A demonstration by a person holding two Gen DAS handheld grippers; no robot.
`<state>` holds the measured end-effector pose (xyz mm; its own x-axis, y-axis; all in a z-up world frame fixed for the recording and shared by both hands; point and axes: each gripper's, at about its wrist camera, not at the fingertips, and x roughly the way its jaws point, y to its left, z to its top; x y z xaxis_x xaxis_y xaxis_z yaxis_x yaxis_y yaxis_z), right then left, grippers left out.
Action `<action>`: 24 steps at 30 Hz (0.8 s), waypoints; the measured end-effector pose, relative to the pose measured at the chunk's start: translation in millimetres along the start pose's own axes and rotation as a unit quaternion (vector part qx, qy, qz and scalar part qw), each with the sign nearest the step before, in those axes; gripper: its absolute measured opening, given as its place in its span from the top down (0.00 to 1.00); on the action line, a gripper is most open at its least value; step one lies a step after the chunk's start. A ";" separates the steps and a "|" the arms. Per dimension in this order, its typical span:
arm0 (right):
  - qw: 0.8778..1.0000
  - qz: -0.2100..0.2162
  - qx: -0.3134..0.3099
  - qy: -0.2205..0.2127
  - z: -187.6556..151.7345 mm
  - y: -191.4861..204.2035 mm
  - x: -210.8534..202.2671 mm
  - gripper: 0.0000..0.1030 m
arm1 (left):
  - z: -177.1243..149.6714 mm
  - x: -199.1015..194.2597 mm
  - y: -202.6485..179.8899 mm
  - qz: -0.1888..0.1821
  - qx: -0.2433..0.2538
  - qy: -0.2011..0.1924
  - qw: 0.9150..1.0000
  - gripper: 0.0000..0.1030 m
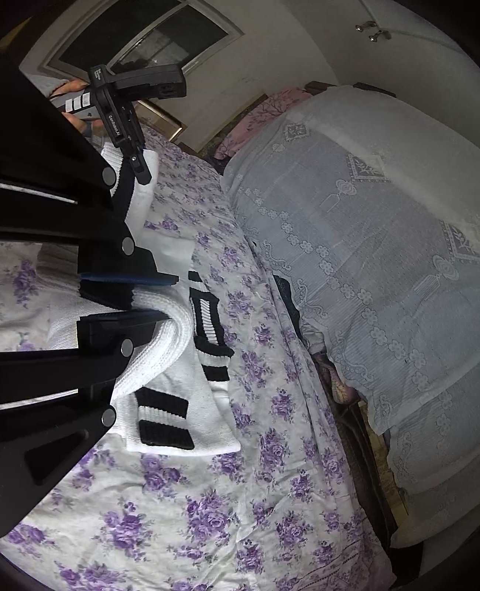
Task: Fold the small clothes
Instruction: 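Lift the hem with both tools and carry it toward the striped collar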
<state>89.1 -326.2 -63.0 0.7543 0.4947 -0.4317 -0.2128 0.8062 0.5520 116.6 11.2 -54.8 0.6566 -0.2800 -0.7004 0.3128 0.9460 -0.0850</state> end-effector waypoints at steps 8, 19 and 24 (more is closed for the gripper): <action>0.999 -0.012 0.042 -0.006 18.6 -23.9 34.3 0.87 | 26.4 25.5 6.2 0.009 -0.003 -0.005 1.000 0.80; 0.997 -0.020 0.075 -0.010 29.8 -46.5 71.6 0.87 | 41.4 66.5 18.5 0.020 -0.020 -0.002 1.000 0.80; 0.995 -0.026 0.095 0.000 23.6 -66.4 88.3 0.87 | 37.5 89.0 30.5 0.021 -0.039 0.007 0.999 0.80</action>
<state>184.6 -343.7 -120.9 0.7612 0.4543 -0.4628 -0.0528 0.7546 0.6540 210.3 8.9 -93.2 0.6586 -0.2378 -0.7139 0.2302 0.9669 -0.1097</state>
